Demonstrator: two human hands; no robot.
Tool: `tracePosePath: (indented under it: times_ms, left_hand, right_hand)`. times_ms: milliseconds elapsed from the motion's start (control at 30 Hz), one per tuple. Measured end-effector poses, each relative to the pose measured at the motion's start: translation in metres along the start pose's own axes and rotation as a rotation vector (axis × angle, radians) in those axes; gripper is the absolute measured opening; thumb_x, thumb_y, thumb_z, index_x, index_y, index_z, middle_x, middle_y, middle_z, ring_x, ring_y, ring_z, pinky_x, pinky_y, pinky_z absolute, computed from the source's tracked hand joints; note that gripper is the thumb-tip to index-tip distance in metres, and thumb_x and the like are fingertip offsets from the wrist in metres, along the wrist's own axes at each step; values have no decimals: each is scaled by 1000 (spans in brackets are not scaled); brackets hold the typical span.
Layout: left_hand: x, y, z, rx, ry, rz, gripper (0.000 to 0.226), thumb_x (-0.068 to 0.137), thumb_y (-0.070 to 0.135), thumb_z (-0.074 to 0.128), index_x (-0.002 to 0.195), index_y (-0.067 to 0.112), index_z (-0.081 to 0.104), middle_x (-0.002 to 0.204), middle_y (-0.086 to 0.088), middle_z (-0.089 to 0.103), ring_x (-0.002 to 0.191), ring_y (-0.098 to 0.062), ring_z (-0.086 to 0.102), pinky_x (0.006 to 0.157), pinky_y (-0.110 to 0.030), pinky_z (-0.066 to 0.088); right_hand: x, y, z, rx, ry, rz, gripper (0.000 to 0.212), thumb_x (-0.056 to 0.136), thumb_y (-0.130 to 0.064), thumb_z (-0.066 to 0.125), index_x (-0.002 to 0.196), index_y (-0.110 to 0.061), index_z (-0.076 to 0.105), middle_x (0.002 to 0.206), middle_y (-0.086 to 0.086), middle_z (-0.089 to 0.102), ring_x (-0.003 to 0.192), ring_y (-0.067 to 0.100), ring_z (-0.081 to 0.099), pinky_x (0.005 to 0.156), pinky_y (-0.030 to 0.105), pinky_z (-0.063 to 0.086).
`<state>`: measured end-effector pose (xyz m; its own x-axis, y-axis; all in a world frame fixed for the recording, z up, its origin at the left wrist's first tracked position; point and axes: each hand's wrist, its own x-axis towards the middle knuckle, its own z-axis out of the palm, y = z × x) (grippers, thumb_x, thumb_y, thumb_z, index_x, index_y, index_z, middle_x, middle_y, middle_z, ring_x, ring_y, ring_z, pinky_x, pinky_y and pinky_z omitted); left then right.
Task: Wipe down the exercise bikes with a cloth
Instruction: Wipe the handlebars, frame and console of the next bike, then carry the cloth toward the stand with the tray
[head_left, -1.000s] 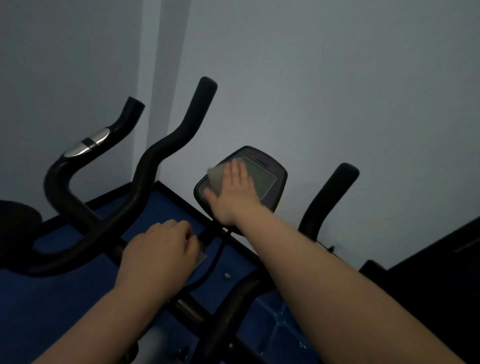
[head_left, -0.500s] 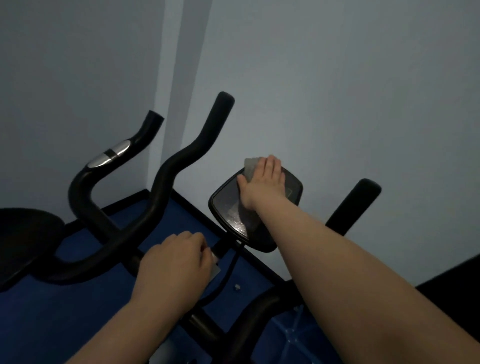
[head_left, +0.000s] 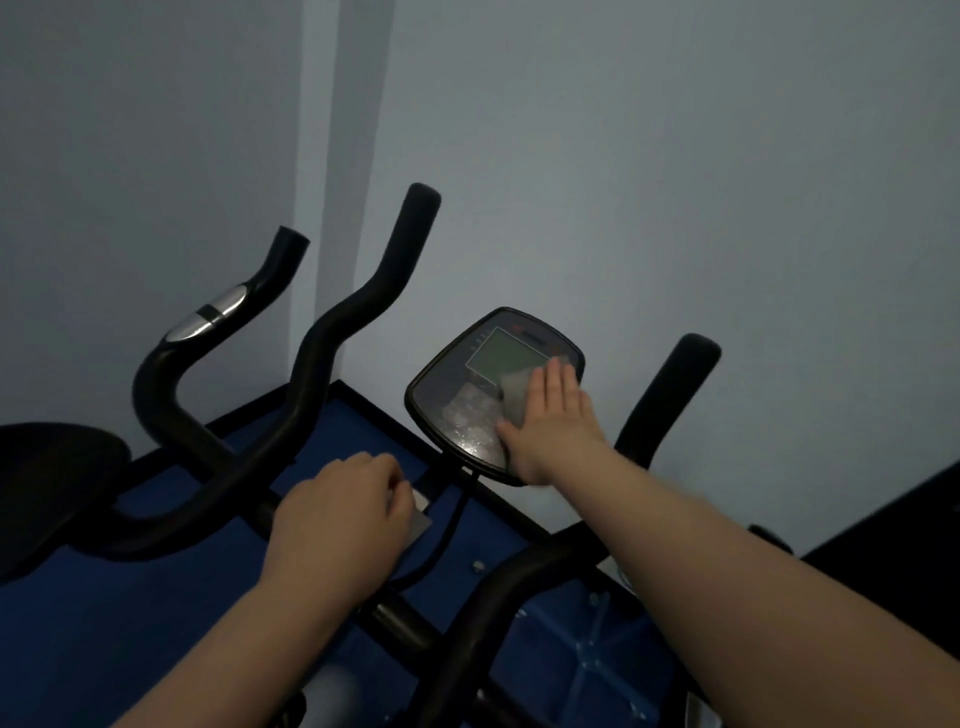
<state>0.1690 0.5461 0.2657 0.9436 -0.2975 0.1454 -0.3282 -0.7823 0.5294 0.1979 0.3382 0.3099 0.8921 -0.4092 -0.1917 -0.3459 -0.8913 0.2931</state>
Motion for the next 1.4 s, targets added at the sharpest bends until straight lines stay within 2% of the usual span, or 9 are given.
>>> tracePosePath:
  times_ms: [233,333,433,567,733,867,1067,1200,1400]
  left_hand:
    - [-2,1,0,-2,64,-4,25,98,31,38,89,21,59,85,7,60,77,-12,56,66,-32,47]
    - [-3,0,-1,-2,92,32,24,97,29,41,89,19,61,84,5,61,75,-14,56,63,-33,45]
    - [-4,-1,-2,-25,85,75,22,95,29,44,91,19,63,85,4,63,77,-16,56,65,-35,46]
    - [-13,-6,-5,-205,127,39,16,91,28,51,88,27,66,83,11,64,77,-10,58,63,-32,45]
    - [-54,5,-7,-565,126,-63,13,90,26,56,89,35,66,87,16,66,82,0,60,61,-24,44]
    - [-90,55,-3,-677,68,36,11,89,26,58,89,34,66,83,18,68,78,1,63,66,-26,47]
    - [-161,141,45,-600,-47,188,9,88,26,59,87,31,66,89,14,67,91,-3,60,76,-28,46]
    - [-221,193,101,-524,-145,224,9,88,27,58,88,33,64,91,16,64,86,2,58,70,-18,42]
    - [-305,241,194,-348,-413,225,8,91,29,54,93,31,62,96,12,61,88,-4,57,78,-31,51]
  right_hand:
    - [38,-34,-16,189,222,3,74,101,-47,20,149,-1,-12,158,15,-21,145,30,-20,119,43,-7]
    - [6,-49,-3,118,211,-120,71,100,-38,36,150,-1,0,160,14,-7,146,30,-6,117,43,7]
    - [-29,-49,-5,224,203,-199,54,86,-11,59,135,-8,35,143,11,36,130,28,31,98,38,37]
    - [-86,-27,-22,590,150,-185,46,83,-22,71,122,-15,47,113,7,58,100,22,56,72,28,41]
    - [-162,12,-13,889,382,-214,34,82,-24,71,103,-21,44,92,-1,60,80,14,57,64,32,48]
    - [-223,43,29,1061,426,-167,30,78,-26,74,94,-31,49,86,-15,60,77,-2,58,62,18,47]
    - [-314,108,135,1197,349,5,27,78,-33,73,91,-39,51,90,-18,60,82,-1,58,70,29,53]
    - [-362,170,198,1141,301,129,25,79,-30,72,86,-37,49,89,-16,58,79,0,56,65,25,49]
    - [-408,234,277,1078,269,263,22,83,-28,70,92,-31,51,93,-16,55,81,0,55,61,16,44]
